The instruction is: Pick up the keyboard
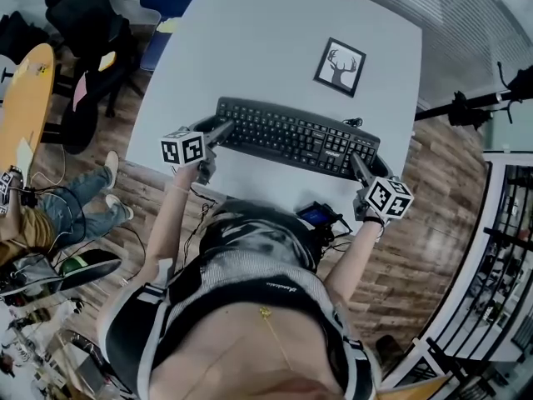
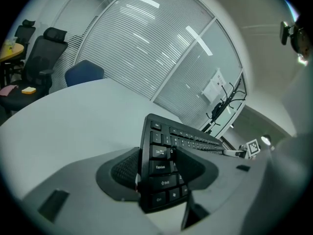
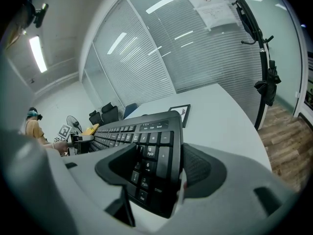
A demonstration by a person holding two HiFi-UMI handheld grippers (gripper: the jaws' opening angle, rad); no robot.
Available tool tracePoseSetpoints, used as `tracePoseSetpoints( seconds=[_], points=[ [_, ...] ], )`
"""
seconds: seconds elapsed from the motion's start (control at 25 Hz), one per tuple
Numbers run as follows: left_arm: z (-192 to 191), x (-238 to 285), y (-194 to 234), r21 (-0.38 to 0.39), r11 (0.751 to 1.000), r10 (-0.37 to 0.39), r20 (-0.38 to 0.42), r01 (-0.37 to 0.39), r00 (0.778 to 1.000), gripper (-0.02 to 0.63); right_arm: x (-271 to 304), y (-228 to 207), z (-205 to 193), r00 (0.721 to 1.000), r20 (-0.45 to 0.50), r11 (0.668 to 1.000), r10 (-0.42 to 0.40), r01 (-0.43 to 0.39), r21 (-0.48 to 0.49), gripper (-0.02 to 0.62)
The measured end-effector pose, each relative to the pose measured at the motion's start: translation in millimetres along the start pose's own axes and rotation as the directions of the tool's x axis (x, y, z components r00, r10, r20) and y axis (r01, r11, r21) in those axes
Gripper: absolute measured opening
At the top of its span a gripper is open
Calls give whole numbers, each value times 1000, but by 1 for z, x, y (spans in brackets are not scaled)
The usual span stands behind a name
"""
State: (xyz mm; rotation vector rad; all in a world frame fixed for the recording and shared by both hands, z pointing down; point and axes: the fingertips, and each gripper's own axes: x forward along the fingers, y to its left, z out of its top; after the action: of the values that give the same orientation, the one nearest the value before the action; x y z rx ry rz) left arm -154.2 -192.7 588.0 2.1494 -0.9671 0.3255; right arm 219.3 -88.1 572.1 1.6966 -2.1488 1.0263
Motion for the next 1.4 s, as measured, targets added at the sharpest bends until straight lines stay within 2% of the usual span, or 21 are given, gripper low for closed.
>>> tracePoseSetpoints(
  seconds=[0.4, 1.4],
  points=[
    [8, -14, -12, 0, 1000, -14, 30, 14, 999, 219, -16, 12, 13, 1000, 25, 1000, -2, 2, -15, 278],
    [56, -48, -22, 51, 998, 36, 97, -41, 995, 219, -32, 44, 32, 996, 84, 1000, 10, -12, 18, 276]
  ],
)
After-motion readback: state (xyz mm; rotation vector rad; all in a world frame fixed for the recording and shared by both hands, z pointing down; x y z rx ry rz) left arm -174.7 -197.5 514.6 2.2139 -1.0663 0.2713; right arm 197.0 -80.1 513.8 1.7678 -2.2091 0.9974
